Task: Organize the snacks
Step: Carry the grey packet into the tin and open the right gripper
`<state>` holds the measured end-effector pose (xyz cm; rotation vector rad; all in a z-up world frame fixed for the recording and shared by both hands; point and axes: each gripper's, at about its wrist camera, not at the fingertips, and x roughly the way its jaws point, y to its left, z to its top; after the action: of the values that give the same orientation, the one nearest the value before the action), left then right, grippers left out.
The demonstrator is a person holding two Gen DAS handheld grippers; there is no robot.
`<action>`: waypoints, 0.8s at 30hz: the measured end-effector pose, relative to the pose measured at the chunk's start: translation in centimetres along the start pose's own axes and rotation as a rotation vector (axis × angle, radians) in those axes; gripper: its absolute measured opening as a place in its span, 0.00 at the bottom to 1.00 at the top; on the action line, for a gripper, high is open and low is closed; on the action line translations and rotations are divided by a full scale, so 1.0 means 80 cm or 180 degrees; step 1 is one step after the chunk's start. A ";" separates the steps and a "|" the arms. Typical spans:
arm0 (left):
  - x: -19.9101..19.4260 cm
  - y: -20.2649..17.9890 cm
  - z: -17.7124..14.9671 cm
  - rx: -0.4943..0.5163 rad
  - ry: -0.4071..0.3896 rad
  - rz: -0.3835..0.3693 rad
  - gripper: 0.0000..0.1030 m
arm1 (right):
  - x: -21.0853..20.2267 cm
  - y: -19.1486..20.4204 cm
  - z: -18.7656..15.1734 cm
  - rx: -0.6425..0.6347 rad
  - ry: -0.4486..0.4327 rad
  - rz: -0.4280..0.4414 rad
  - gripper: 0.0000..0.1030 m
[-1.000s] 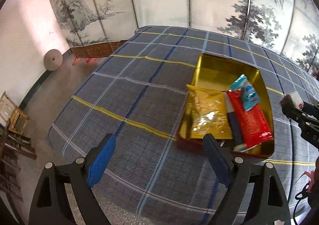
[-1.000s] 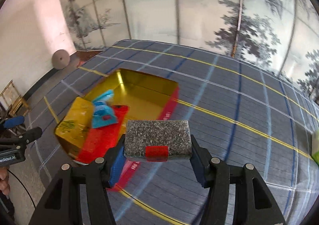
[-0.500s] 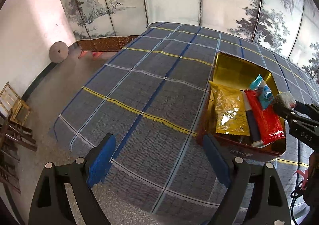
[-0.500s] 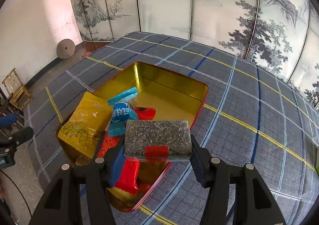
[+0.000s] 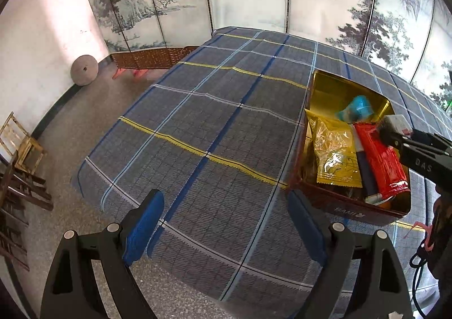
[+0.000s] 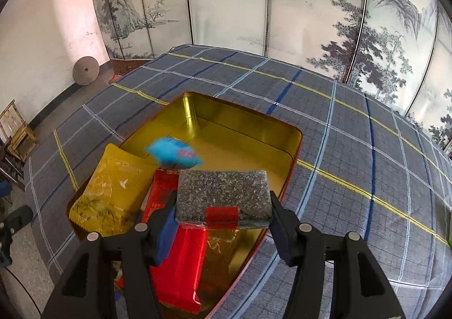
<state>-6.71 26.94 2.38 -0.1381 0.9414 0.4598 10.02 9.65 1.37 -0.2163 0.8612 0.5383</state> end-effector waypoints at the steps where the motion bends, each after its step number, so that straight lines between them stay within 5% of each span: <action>1: 0.000 -0.001 0.000 0.0003 0.0001 0.0002 0.84 | 0.001 0.001 0.001 0.0000 -0.0001 0.0004 0.57; 14: -0.002 -0.018 -0.003 0.0081 0.0023 -0.0026 0.84 | 0.009 0.010 0.008 0.0031 0.0000 -0.0026 0.58; 24: -0.005 -0.022 -0.003 0.0100 0.0008 -0.0001 0.84 | 0.008 0.010 0.008 0.0028 0.0009 -0.0072 0.69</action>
<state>-6.33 25.19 2.41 -0.1104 0.9508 0.4446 10.37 10.77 1.30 -0.2186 0.8627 0.5132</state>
